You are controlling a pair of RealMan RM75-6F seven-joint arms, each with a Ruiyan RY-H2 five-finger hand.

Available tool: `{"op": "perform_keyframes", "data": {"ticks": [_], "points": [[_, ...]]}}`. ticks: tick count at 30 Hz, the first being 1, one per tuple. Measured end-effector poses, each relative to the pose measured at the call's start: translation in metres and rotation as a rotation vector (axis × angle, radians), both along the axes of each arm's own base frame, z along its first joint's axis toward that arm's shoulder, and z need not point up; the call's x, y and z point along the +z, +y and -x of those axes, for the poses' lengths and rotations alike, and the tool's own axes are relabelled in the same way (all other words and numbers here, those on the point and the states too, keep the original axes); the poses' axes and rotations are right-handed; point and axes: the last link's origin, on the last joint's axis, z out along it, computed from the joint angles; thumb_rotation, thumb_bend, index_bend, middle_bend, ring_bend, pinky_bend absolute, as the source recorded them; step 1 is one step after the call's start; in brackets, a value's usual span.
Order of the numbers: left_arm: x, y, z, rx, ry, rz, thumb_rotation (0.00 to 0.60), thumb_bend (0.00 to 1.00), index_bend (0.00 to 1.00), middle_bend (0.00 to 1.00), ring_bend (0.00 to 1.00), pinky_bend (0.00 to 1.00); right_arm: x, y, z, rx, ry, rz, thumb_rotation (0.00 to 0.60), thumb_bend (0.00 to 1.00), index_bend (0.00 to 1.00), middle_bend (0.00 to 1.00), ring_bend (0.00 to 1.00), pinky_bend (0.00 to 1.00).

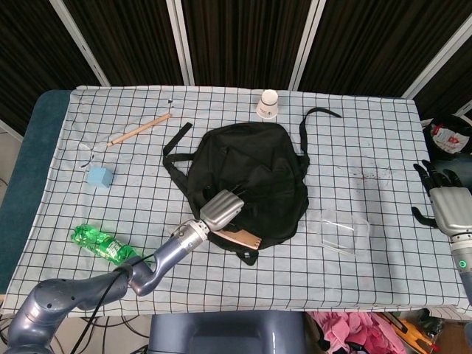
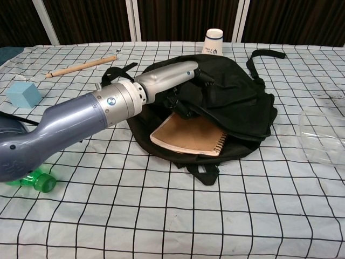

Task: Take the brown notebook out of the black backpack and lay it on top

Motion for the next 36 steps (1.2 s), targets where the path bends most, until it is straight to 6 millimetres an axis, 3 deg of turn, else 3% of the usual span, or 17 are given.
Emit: {"op": "perform_keyframes", "data": {"ticks": [13,23,31,36], "points": [[0.010,0.011,0.004,0.010,0.067,-0.054,0.600,0.53,0.61,0.63,0.30,0.11,-0.001,0.002,0.002,-0.002,0.004,-0.005,0.600,0.28,0.00,0.02,0.18,0.09],[0.027,0.034,0.010,0.121,0.001,-0.075,0.600,0.53,0.62,0.63,0.30,0.11,-0.002,0.004,0.000,0.008,0.009,-0.015,0.600,0.28,0.00,0.02,0.18,0.09],[0.041,0.062,0.031,0.302,-0.068,-0.053,0.600,0.53,0.62,0.63,0.30,0.11,-0.014,0.011,-0.020,0.070,-0.013,-0.093,0.600,0.28,0.00,0.07,0.21,0.09],[0.047,0.077,0.045,0.394,-0.090,-0.052,0.600,0.53,0.62,0.62,0.30,0.11,-0.029,0.020,-0.043,0.145,-0.021,-0.168,0.600,0.28,0.00,0.07,0.21,0.10]]}}
